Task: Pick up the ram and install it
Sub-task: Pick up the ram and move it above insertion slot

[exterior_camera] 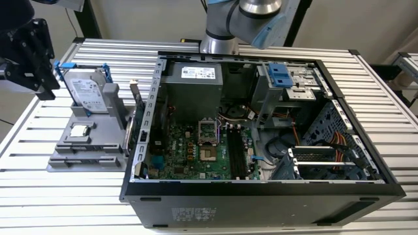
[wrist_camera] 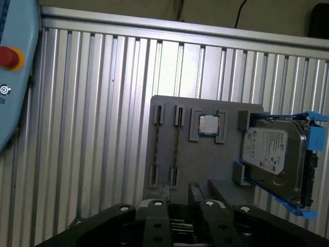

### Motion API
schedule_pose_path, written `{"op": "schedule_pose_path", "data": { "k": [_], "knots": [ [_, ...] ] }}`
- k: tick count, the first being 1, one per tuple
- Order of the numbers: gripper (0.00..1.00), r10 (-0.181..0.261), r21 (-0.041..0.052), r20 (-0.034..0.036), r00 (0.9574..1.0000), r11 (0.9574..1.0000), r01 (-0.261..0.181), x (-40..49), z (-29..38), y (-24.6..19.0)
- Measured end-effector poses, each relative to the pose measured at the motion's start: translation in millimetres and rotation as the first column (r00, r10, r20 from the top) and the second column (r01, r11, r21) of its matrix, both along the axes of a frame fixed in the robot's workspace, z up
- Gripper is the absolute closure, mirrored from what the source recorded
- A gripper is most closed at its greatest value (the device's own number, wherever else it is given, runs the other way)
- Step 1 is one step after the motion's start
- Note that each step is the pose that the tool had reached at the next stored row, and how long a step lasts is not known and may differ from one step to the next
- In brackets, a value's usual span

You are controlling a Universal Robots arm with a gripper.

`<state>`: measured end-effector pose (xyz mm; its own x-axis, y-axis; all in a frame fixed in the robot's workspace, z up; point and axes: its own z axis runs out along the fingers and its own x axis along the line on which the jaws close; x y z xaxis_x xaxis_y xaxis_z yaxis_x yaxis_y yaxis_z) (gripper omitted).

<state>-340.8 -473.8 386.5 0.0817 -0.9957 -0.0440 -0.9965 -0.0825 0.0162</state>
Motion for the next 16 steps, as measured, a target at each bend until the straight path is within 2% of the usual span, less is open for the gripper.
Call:
{"op": "schedule_pose_path", "data": {
  "k": [16],
  "knots": [
    [0.00, -0.001, 0.0000, 0.0001, 1.0000, 1.0000, 0.001, 0.0, 0.0, 0.0]
  ]
}}
